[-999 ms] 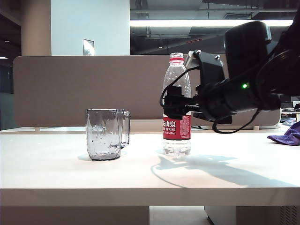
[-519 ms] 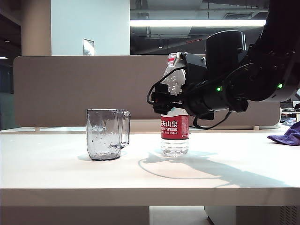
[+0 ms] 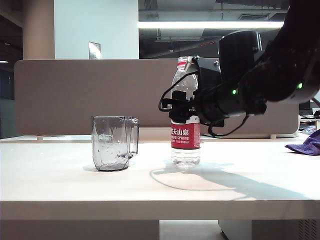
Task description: Pick up the mineral water bottle on the table and pour a little water into the mug.
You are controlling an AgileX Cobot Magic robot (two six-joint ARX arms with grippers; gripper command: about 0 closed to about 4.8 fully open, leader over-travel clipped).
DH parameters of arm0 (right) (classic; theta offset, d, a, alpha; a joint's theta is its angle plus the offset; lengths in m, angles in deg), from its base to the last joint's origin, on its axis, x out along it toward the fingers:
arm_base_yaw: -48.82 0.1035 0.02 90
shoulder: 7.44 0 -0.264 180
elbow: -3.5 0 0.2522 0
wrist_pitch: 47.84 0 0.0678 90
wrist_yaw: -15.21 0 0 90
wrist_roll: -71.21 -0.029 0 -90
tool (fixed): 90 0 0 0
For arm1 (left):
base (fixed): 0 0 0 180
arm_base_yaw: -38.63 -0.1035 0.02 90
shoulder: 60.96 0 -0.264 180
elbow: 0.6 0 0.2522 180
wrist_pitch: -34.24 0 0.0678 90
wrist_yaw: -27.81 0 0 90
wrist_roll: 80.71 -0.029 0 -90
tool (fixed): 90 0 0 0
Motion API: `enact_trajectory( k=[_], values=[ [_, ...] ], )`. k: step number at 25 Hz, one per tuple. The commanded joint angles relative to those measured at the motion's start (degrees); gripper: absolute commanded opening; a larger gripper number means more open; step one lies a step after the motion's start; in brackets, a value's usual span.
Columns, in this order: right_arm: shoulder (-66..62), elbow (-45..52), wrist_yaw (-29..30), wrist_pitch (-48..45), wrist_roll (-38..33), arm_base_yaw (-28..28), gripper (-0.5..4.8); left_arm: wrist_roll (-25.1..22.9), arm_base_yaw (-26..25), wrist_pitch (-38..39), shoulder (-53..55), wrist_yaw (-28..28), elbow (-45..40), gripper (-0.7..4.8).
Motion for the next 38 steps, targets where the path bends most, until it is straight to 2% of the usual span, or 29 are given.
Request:
enact_trajectory(
  k=[1, 4, 6, 7, 9, 12, 19, 22, 29, 31, 38],
  values=[
    [4.28, 0.00, -0.66, 7.19, 7.48, 0.15, 2.69, -0.02, 0.00, -0.48, 0.07, 0.13, 0.28, -0.03],
    [8.13, -0.20, -0.63, 11.32, 12.83, 0.11, 2.74, -0.02, 0.00, -0.50, 0.07, 0.13, 0.28, -0.03],
    [9.99, -1.57, -0.59, 17.22, 16.55, 0.17, 2.76, -0.02, 0.00, -0.50, 0.07, 0.13, 0.28, -0.03],
    [10.73, -3.74, -0.59, 22.91, 17.88, 0.20, 3.04, -0.02, 0.00, -0.50, 0.07, 0.13, 0.28, -0.03],
    [10.86, -6.08, -0.61, 27.28, 18.27, 0.20, 3.38, -0.02, 0.00, -0.50, 0.07, 0.11, 0.28, -0.03],
    [10.82, -12.48, -0.66, 36.94, 20.70, 0.57, 3.42, -0.02, 0.00, -0.48, 0.07, 0.13, 0.28, -0.03],
    [10.71, -20.00, -2.62, 43.19, 28.20, 1.40, 3.05, -0.02, 0.00, -0.48, 0.07, 0.13, 0.28, -0.03],
    [10.54, -21.44, -2.80, 46.77, 34.36, 2.29, 3.05, -0.02, 0.00, -0.50, 0.07, 0.13, 0.28, -0.03],
    [10.01, -21.64, -6.32, 48.70, 44.09, 3.19, 3.05, -0.02, 0.00, -0.50, 0.07, 0.11, 0.28, -0.03],
    [9.40, -22.64, -6.60, 50.29, 45.07, 3.19, 3.05, -0.02, 0.00, -0.48, 0.07, 0.13, 0.28, -0.03],
    [5.92, -28.96, -9.03, 57.44, 56.41, 4.00, 3.04, -0.02, 0.00, -0.50, 0.07, 0.13, 0.28, -0.03]
  ],
)
